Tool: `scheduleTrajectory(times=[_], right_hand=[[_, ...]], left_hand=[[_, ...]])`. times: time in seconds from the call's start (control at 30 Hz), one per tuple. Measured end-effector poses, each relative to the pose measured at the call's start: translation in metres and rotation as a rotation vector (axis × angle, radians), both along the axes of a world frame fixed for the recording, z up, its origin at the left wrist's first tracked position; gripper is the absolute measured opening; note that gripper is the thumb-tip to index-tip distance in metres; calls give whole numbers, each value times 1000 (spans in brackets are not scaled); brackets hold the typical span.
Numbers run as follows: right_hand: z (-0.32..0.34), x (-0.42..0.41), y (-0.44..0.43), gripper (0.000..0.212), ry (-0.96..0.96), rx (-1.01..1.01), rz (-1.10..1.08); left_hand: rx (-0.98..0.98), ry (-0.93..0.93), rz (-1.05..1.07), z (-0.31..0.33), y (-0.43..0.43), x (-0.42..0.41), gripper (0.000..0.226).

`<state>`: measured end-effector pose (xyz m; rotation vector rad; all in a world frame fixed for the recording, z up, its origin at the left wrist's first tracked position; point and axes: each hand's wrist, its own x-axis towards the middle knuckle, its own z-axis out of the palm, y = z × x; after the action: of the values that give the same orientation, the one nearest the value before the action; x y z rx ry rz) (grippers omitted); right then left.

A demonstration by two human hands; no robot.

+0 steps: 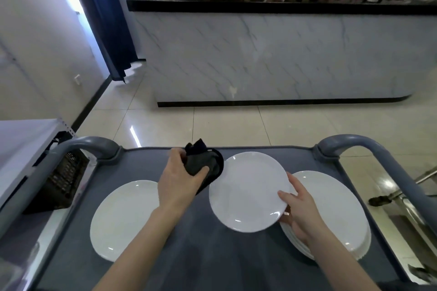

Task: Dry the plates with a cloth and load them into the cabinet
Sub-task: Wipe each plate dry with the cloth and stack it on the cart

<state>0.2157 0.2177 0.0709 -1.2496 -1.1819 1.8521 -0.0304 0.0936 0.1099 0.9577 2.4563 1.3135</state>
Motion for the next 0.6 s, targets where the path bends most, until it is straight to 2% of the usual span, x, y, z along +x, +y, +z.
scheduleTrajectory(times=[0.07, 0.17, 0.23, 0.3, 0.37, 0.43, 0.53, 0.6], right_hand=[[3, -13, -8, 46, 56, 8, 11], [11, -27, -14, 49, 131, 47, 35], [15, -30, -15, 51, 150, 66, 26], [16, -29, -14, 50, 169, 39, 16], [17, -27, -15, 49, 188, 15, 21], [21, -29, -16, 49, 198, 27, 35], [30, -35, -17, 48, 202, 65, 76], [36, -38, -19, 47, 190, 94, 115]], left_hand=[[-46, 40, -221, 6, -2, 18, 59], [-185, 306, -586, 0, -11, 40, 59], [-133, 428, -621, -4, -17, 43, 47], [-48, 472, -540, -4, -20, 39, 38], [-63, 393, -517, -3, -21, 32, 56], [-159, 366, -638, -2, -20, 31, 68], [-274, 510, -798, -8, -16, 50, 66], [-286, 528, -809, -11, -9, 62, 66]])
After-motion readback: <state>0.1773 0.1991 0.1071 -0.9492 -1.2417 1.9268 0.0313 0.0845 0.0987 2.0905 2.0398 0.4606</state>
